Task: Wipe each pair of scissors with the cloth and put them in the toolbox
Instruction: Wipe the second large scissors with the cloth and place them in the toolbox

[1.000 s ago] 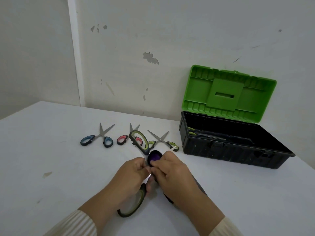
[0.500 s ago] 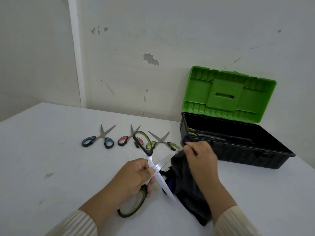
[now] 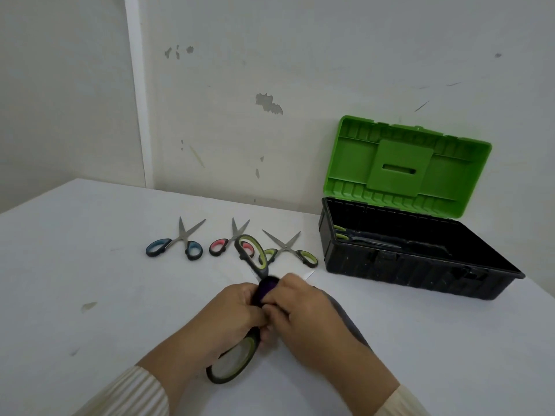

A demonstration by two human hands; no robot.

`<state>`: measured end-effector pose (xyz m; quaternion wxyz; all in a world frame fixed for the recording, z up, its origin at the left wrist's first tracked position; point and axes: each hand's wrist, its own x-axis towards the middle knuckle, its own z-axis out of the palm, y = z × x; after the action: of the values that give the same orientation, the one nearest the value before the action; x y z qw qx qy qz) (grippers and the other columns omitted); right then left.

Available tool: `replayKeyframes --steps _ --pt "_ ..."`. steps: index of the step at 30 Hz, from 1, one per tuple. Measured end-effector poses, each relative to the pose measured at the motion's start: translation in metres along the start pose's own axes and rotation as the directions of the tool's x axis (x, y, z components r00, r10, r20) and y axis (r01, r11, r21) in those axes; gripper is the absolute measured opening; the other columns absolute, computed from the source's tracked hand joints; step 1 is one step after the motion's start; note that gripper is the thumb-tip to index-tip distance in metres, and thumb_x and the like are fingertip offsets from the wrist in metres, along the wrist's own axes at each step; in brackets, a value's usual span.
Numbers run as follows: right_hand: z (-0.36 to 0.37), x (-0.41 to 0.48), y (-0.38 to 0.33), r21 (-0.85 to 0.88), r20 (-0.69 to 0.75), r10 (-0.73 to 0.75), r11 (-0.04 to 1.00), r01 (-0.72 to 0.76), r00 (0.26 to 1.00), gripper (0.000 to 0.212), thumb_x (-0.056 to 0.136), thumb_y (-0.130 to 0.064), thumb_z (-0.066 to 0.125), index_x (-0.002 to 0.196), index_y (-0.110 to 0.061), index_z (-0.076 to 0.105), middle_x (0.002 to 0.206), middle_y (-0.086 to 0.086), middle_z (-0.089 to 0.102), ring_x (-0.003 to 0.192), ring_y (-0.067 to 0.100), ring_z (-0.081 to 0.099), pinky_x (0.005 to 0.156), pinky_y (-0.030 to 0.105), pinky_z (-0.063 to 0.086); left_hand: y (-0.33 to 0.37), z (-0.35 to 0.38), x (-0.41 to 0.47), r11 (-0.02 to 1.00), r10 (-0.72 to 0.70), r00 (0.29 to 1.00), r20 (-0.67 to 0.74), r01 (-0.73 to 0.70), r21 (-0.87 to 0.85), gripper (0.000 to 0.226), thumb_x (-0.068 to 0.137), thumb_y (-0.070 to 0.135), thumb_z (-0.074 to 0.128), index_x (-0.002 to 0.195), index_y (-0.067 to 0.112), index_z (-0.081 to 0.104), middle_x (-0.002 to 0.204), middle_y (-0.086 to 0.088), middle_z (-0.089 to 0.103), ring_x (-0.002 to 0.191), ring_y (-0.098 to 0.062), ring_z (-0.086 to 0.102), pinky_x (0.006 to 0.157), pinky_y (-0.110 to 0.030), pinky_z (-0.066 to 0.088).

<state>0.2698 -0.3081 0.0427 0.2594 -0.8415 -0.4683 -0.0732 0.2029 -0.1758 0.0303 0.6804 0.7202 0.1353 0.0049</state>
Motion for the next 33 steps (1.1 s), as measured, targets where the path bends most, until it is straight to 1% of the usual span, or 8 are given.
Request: replayKeyframes --steps 10,17,19,21,23,25,30,33 --pt "0.001 -0.002 0.004 0.069 -0.043 0.028 0.997 -0.025 0.999 0.015 0.087 -0.021 0.054 0.094 -0.016 0.066 0.093 0.001 0.056 0.081 0.012 0.052 0.072 0.024 0.042 0.002 0.000 -0.001 0.999 0.016 1.000 -0.016 -0.016 0.039 0.012 0.076 -0.009 0.053 0.087 -0.010 0.057 0.063 -0.018 0.062 0.052 -0.023 0.057 0.054 -0.029 0.048" --pt "-0.033 0.000 0.058 0.348 -0.351 0.521 0.844 -0.409 0.778 0.021 0.085 -0.015 0.058 0.098 -0.030 0.064 0.088 0.001 0.062 0.076 0.017 0.059 0.074 0.026 0.047 0.015 -0.008 -0.007 0.998 0.068 0.995 -0.069 -0.067 0.016 0.007 0.085 -0.010 0.049 0.088 -0.011 0.056 0.073 -0.014 0.068 0.060 -0.024 0.059 0.060 -0.035 0.050" --pt "-0.043 -0.002 0.049 0.635 -0.265 0.571 0.710 -0.304 0.777 0.029 0.085 -0.005 0.054 0.088 -0.031 0.067 0.077 0.000 0.062 0.061 0.015 0.058 0.061 0.027 0.052 0.016 -0.010 -0.010 0.955 0.234 0.952 -0.199 -0.186 0.233 0.011 0.089 -0.001 0.051 0.086 0.002 0.061 0.078 -0.005 0.070 0.061 -0.019 0.063 0.061 -0.032 0.052" --pt "-0.050 -0.002 0.036 0.792 -0.086 0.539 0.547 -0.271 0.838 0.025 0.084 -0.002 0.055 0.078 -0.018 0.072 0.071 0.004 0.063 0.056 0.016 0.053 0.056 0.027 0.050 0.010 -0.015 -0.009 0.696 0.574 0.787 -0.228 -0.322 0.641 0.017 0.090 0.016 0.049 0.083 0.014 0.064 0.080 0.000 0.071 0.070 -0.018 0.065 0.065 -0.029 0.051" --pt "-0.050 -0.002 0.027 0.823 0.087 0.456 0.469 -0.322 0.886 0.020 0.082 -0.024 0.063 0.077 -0.008 0.073 0.069 0.017 0.062 0.054 0.024 0.051 0.059 0.036 0.046 0.001 -0.020 -0.006 0.383 0.742 0.667 -0.068 -0.339 0.860 0.027 0.086 0.018 0.047 0.098 0.018 0.070 0.083 0.004 0.072 0.074 -0.012 0.065 0.073 -0.023 0.048" --pt "-0.046 -0.003 0.020 0.757 0.242 0.387 0.499 -0.422 0.890 0.051 0.079 -0.055 0.053 0.079 -0.009 0.073 0.071 0.029 0.059 0.056 0.027 0.051 0.062 0.037 0.044 -0.009 -0.020 0.000 0.261 0.748 0.664 0.018 -0.319 0.911 0.036 0.072 0.003 0.068 0.105 0.017 0.071 0.083 0.006 0.072 0.071 -0.009 0.066 0.071 -0.017 0.046" --pt "-0.042 -0.003 0.011 0.577 0.357 0.359 0.641 -0.506 0.862 0.030 0.078 -0.041 0.064 0.076 -0.012 0.073 0.073 0.004 0.063 0.062 0.017 0.055 0.063 0.025 0.049 -0.018 -0.013 0.010 0.271 0.698 0.714 0.049 -0.327 0.905 0.056 0.053 -0.004 0.082 0.102 0.021 0.071 0.079 0.009 0.070 0.068 -0.008 0.067 0.060 -0.016 0.052" --pt "-0.039 -0.003 0.014 0.542 0.320 0.365 0.686 -0.485 0.874 0.016 0.078 -0.019 0.062 0.072 -0.007 0.071 0.080 0.002 0.061 0.063 0.014 0.055 0.060 0.022 0.049 -0.004 -0.010 0.002 0.499 0.634 0.764 -0.119 -0.287 0.818 0.032 0.080 0.011 0.070 0.108 0.026 0.064 0.086 0.015 0.068 0.080 -0.006 0.065 0.069 -0.012 0.046"
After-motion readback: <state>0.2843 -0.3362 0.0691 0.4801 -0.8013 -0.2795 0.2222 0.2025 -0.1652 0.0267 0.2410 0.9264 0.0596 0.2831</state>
